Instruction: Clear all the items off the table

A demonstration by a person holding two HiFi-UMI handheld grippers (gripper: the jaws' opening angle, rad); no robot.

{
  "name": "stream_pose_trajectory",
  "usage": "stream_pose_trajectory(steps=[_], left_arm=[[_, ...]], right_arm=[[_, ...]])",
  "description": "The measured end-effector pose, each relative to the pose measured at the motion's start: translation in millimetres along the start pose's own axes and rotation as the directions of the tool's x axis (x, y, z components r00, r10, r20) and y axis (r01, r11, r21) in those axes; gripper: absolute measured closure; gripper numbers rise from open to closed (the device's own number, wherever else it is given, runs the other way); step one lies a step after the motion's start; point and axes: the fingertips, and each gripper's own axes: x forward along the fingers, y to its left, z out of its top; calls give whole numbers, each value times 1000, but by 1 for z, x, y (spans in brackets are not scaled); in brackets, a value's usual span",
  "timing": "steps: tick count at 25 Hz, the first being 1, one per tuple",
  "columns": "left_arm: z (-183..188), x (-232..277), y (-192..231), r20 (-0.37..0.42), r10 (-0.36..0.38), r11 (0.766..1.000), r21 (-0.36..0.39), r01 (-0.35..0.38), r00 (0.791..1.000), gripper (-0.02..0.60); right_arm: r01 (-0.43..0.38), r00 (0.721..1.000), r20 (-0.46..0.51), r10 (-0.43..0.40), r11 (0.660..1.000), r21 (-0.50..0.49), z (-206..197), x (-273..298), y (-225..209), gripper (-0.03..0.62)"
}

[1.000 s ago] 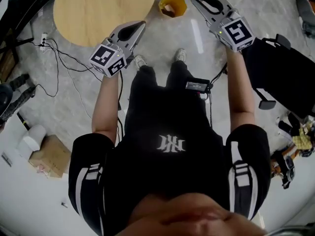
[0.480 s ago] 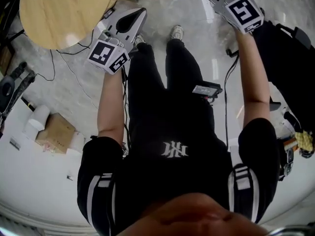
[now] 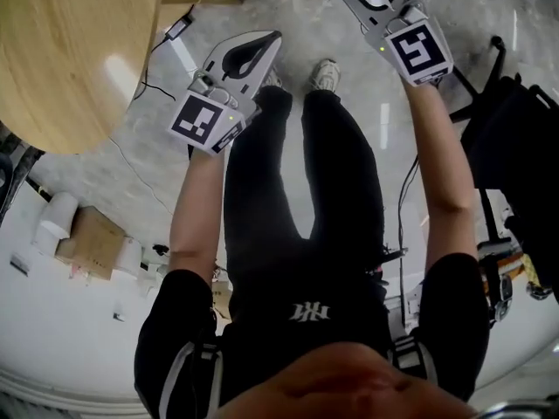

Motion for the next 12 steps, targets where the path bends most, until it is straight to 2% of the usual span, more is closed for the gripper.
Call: stream_pose_trajectory(steps=[5, 12], left_arm=[[-69, 18, 51, -32, 17, 999, -29, -18, 999, 569], [-125, 38, 100, -43, 27, 999, -44, -29, 999, 569]], right_arm=[[-9, 999, -41, 10, 1000, 29, -70, 58, 4, 563], [-36, 995, -89, 38, 999, 28, -149, 110, 3, 562]])
